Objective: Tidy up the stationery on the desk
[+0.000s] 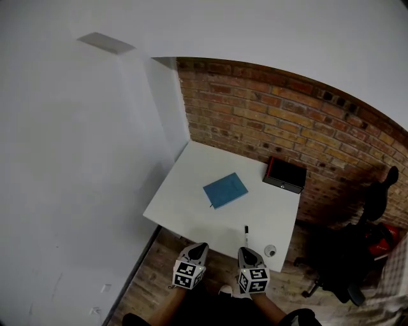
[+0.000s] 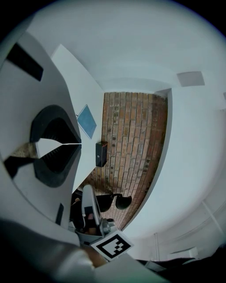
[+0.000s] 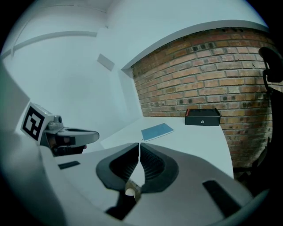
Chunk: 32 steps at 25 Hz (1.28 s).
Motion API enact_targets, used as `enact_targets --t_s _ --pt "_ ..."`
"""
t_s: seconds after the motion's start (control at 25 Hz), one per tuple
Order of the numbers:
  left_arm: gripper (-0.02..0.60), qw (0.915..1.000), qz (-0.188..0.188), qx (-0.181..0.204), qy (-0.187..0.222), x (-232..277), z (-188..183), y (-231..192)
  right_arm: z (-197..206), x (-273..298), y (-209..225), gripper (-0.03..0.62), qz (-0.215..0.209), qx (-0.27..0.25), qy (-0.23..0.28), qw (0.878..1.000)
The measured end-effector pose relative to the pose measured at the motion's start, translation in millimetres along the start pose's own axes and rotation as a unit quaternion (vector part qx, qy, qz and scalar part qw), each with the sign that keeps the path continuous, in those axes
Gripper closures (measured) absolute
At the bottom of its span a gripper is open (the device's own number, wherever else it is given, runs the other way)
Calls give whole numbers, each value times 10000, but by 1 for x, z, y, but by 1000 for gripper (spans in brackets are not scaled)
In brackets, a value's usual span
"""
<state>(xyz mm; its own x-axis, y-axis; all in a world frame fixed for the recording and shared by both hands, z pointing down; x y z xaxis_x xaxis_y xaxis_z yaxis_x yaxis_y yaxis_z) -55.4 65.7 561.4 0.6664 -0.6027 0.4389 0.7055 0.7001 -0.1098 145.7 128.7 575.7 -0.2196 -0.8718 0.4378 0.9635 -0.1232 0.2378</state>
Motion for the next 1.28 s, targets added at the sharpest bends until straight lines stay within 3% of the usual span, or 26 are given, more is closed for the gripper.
enact_targets --t_s 0.4,0.64,0.88,1.12,1.28 --pt "565 9976 653 232 -37 65 -36 -90 -39 84 -8 571 645 237 77 9976" --pt "565 9920 1208 330 -169 100 -53 -140 -63 131 -24 571 1109 451 139 9927" --pt "565 9812 1822 554 -307 129 -75 -183 -84 169 -32 569 1616 708 311 9838" --pt "563 9647 2280 1248 -410 156 -85 -219 -91 207 -40 566 2053 993 333 9731" --pt "557 9594 2464 1311 -403 177 -93 -233 -91 221 -38 539 2305 1182 393 9651"
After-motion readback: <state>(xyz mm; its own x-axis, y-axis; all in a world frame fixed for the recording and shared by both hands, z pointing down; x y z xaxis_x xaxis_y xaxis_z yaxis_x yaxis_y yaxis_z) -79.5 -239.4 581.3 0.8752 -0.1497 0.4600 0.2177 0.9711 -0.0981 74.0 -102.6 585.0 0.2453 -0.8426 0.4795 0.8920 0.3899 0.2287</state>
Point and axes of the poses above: the fingertips, and each gripper's own axes: x forward along the fingers, y to its right, z out of its underside, the point moved 8 cm from there along -x, backward along the fingers
